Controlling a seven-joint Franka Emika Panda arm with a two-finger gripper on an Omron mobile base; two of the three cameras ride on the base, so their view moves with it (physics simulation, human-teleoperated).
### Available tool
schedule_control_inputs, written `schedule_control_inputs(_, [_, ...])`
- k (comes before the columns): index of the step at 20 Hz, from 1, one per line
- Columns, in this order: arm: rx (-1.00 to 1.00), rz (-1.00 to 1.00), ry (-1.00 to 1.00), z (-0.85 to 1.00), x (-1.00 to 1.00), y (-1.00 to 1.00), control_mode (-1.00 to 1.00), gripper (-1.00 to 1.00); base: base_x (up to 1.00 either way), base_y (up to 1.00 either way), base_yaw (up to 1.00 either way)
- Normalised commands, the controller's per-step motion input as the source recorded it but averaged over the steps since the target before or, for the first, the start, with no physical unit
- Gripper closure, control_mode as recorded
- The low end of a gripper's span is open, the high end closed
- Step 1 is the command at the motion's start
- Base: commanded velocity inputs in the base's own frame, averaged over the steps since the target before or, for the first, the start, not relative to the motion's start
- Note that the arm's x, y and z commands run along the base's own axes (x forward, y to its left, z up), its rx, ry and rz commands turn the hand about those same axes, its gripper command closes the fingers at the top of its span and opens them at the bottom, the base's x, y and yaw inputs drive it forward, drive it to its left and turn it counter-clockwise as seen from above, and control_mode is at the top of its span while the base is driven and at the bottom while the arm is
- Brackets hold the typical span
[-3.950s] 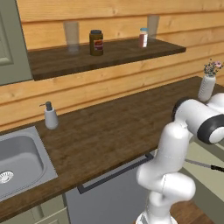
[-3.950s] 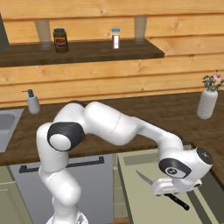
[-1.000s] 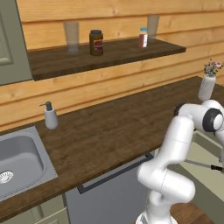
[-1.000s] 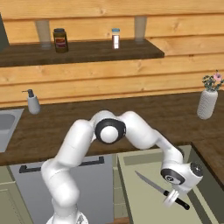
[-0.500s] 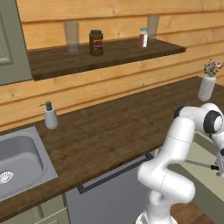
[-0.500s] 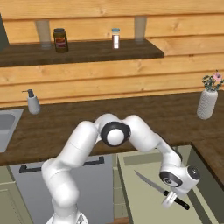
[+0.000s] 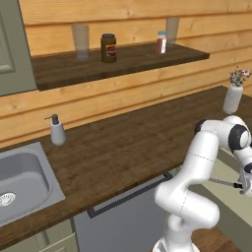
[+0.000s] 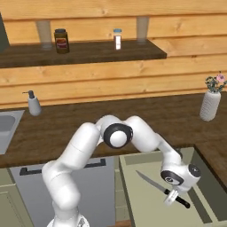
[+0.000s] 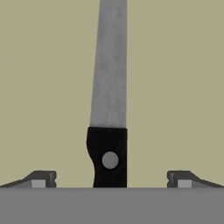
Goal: Pick up the knife from the drawer and place it on the cutting board. Then place the meat from the plate to the cutting board.
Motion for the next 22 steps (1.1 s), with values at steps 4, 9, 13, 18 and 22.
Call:
schedule_control_inputs(4, [-0.04,0.03,0.07,-0.86,0.03,0.06,-1.00,1.00,0.00,0.00,0.00])
schedule_control_inputs(9, [-0.04,0.00,0.03,-0.72,-0.11,0.21,-1.00,1.00,0.00,0.00,0.00])
schedule_control_inputs(13, [0.00,0.00,-0.02,-0.21,-0.24,0.28,-1.00,1.00,0.00,0.00,0.00])
schedule_control_inputs(18, [0.00,0.00,-0.05,0.32,-0.28,0.42,-1.00,1.00,0.00,0.00,0.00])
schedule_control_inputs(22, [0.00,0.00,-0.17,1.00,-0.61,-0.01,-1.00,1.00,0.00,0.00,0.00])
